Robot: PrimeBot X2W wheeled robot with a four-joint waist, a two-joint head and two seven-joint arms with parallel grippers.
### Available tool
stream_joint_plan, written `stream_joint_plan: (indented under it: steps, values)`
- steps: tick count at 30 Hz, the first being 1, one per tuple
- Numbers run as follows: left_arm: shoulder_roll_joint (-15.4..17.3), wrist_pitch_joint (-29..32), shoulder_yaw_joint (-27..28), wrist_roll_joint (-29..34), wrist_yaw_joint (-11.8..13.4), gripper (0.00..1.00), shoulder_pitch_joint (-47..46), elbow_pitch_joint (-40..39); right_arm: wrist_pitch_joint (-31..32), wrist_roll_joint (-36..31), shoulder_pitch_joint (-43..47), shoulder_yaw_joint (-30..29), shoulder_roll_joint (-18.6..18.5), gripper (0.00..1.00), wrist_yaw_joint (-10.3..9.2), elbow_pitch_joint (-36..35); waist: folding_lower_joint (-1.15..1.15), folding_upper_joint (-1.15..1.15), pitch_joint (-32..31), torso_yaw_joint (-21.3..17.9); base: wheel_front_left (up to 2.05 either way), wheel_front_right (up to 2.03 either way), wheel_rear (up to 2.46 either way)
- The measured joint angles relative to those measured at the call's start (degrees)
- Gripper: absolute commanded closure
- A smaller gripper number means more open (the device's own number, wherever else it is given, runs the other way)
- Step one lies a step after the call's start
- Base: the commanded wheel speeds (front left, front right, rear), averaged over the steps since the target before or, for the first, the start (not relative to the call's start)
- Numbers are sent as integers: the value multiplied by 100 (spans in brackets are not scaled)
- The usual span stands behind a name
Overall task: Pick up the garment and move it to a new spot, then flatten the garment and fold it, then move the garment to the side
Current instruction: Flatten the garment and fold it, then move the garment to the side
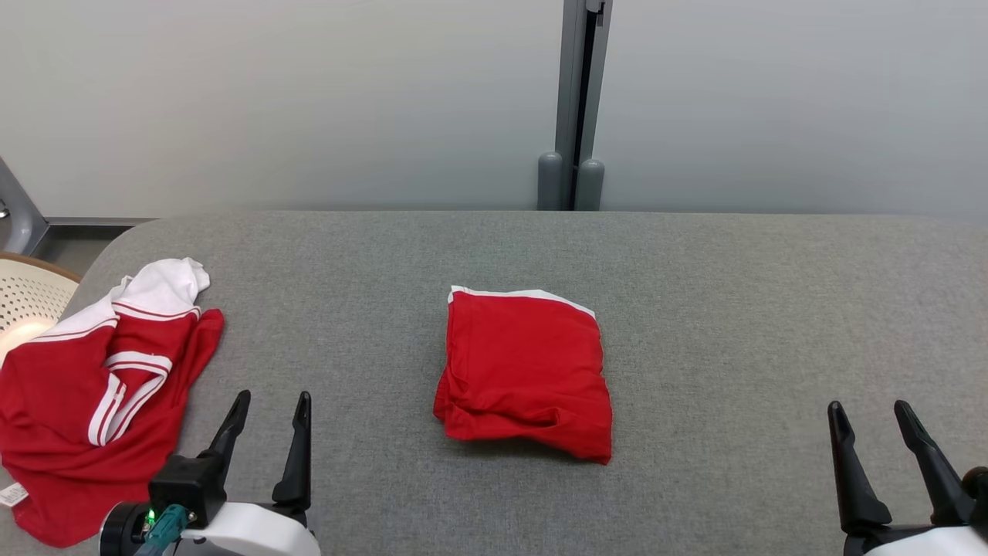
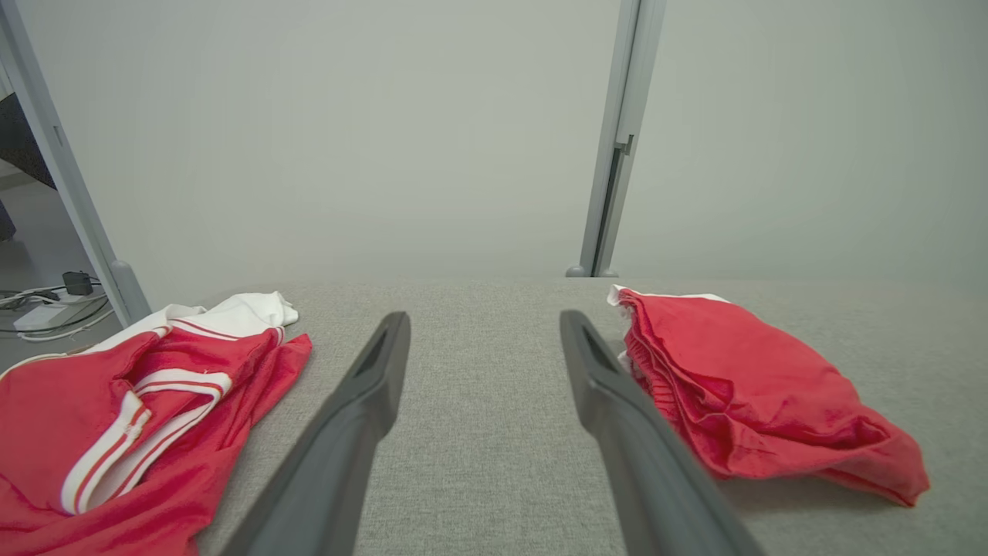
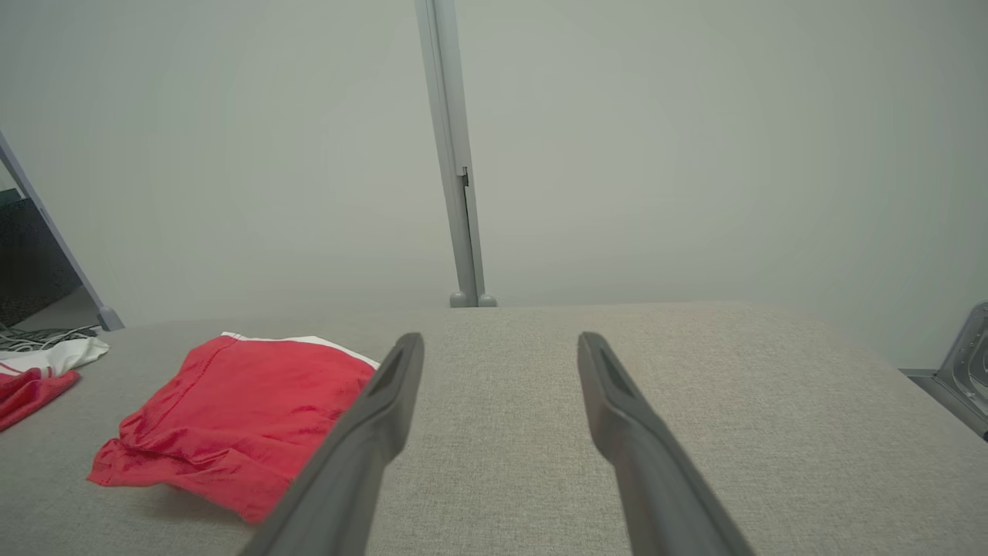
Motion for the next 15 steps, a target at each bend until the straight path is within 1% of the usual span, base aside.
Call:
stream_joint_plan:
  steps: [5,15]
  values:
    - [14,53,-16,-47,20,0,107,-65,71,-2,42,-68,31,0,1,-133,0,0,-27,-21,0,0,0]
    - [36,103,-52,-90,94,0,120,-152,155,-3,38,-34,56,0,1,-146,0,0,-12,-90,0,0,0]
